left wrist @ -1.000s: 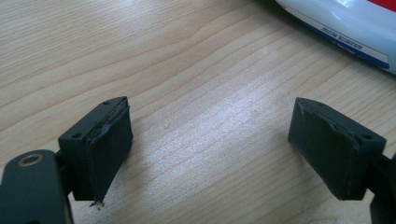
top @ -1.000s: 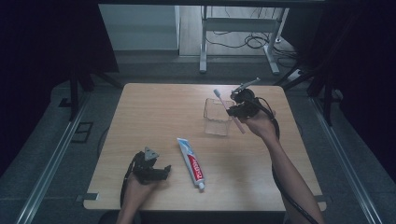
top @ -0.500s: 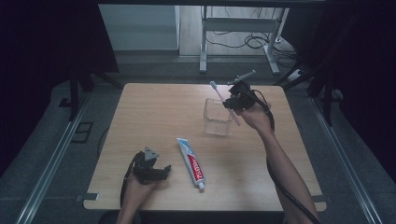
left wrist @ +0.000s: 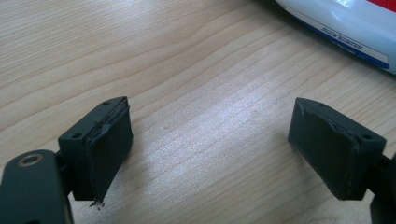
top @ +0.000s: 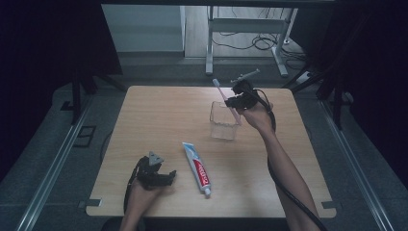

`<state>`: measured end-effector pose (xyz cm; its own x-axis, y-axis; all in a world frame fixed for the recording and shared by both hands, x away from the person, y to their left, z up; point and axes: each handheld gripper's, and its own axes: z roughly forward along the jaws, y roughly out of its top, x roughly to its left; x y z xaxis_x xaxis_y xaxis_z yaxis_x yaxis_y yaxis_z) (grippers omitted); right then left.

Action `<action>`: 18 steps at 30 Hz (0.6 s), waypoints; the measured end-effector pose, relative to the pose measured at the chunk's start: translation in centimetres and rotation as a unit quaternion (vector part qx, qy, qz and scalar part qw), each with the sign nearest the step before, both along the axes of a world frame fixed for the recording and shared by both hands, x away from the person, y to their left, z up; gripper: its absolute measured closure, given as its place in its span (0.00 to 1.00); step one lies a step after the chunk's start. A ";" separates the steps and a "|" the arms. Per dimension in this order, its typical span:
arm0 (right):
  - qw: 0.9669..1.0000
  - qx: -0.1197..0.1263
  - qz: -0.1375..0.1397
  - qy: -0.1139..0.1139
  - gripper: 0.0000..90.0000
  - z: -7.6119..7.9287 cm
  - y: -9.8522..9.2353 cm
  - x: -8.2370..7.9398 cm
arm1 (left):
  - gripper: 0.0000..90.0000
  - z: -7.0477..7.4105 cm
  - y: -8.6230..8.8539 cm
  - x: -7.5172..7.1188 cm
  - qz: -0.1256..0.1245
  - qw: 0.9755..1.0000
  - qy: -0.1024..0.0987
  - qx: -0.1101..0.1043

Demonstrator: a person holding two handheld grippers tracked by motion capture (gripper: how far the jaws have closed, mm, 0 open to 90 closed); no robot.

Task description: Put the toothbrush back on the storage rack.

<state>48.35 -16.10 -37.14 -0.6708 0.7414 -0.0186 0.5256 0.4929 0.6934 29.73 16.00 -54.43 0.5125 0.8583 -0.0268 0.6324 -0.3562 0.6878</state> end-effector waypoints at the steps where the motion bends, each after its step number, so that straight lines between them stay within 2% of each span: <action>1: 1.000 0.001 -0.001 0.000 0.87 0.0 0.1 0.1 | 0.15 0.0 0.0 0.0 0.000 1.000 0.000 0.000; 18: 1.000 0.008 -0.008 -0.005 0.87 -0.9 1.0 1.5 | 0.15 0.0 0.0 0.0 -0.001 1.000 0.001 0.000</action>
